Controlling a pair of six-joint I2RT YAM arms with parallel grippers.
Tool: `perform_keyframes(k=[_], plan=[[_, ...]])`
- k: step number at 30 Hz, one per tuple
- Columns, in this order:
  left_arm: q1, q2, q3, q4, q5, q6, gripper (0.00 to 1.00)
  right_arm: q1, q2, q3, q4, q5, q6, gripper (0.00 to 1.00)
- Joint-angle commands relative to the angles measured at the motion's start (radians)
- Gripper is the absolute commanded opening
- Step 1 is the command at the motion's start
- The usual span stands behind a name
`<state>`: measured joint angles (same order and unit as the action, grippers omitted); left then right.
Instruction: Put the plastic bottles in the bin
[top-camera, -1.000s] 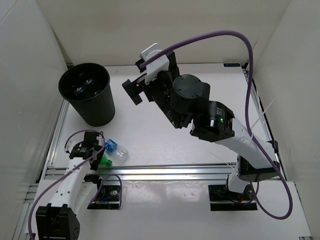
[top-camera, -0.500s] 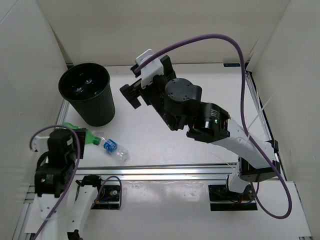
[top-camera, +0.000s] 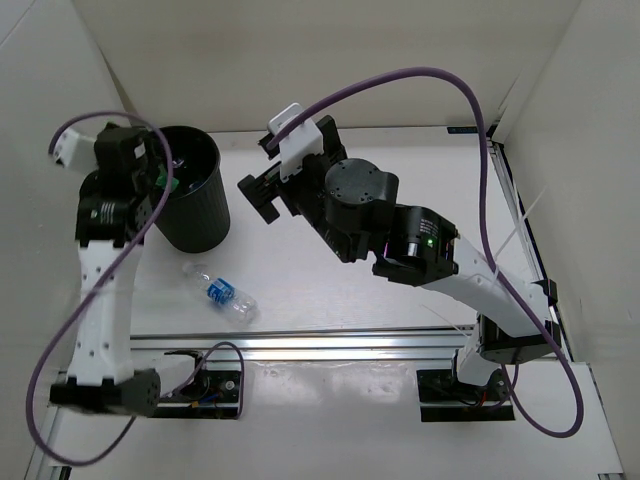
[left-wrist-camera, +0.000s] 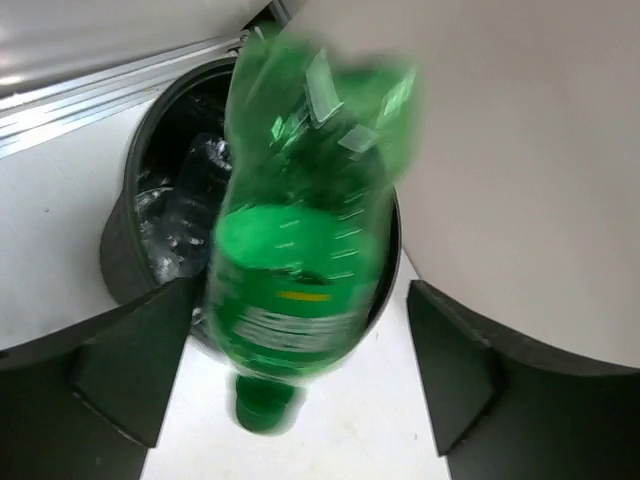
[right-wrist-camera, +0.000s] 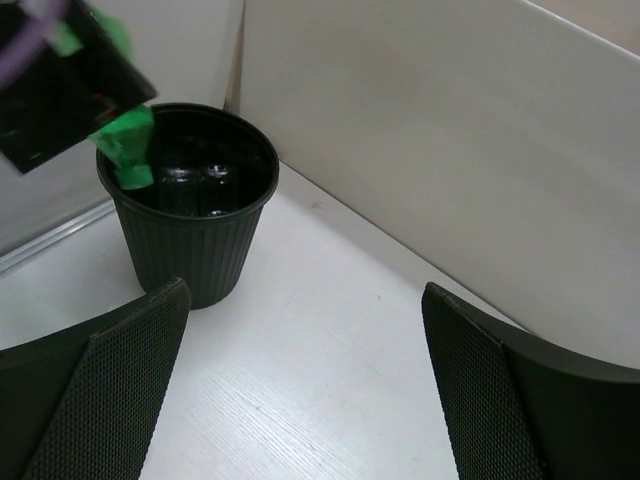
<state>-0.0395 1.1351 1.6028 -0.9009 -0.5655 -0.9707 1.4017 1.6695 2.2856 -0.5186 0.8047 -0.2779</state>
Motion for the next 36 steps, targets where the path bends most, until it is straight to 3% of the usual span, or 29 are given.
perform_keyframes(k=[1,5,9,10,15,17,20,24,27,36], plan=[[0.013,0.110,0.103,0.069,-0.053,0.095,1.00,-0.001,-0.045,0.008,-0.032,0.008,-0.001,1.00],[0.023,0.184,0.204,0.000,-0.132,0.116,1.00,-0.001,-0.056,0.008,-0.076,0.060,0.008,1.00],[0.023,-0.021,0.113,0.001,-0.030,0.115,1.00,-0.001,-0.065,-0.023,-0.090,0.105,0.008,1.00],[0.023,-0.075,0.059,0.000,0.068,0.103,1.00,-0.001,-0.065,-0.032,-0.090,0.120,0.008,1.00],[0.023,-0.452,-0.510,-0.046,0.346,-0.055,1.00,-0.010,-0.056,-0.064,-0.090,0.122,0.040,1.00],[0.023,-0.526,-0.706,-0.046,0.471,-0.082,1.00,-0.010,-0.045,-0.055,-0.099,0.099,0.040,1.00],[0.023,-0.636,-0.899,-0.036,0.519,-0.129,1.00,-0.020,-0.045,-0.055,-0.100,0.059,0.083,1.00],[0.023,-0.655,-1.088,0.121,0.538,-0.106,1.00,-0.020,-0.036,-0.055,-0.138,0.024,0.108,1.00],[0.023,-0.583,-1.165,0.212,0.559,-0.106,1.00,-0.020,-0.036,-0.046,-0.159,0.013,0.132,1.00],[0.023,-0.287,-1.179,0.402,0.581,-0.077,1.00,-0.020,-0.059,-0.069,-0.179,0.070,0.112,1.00]])
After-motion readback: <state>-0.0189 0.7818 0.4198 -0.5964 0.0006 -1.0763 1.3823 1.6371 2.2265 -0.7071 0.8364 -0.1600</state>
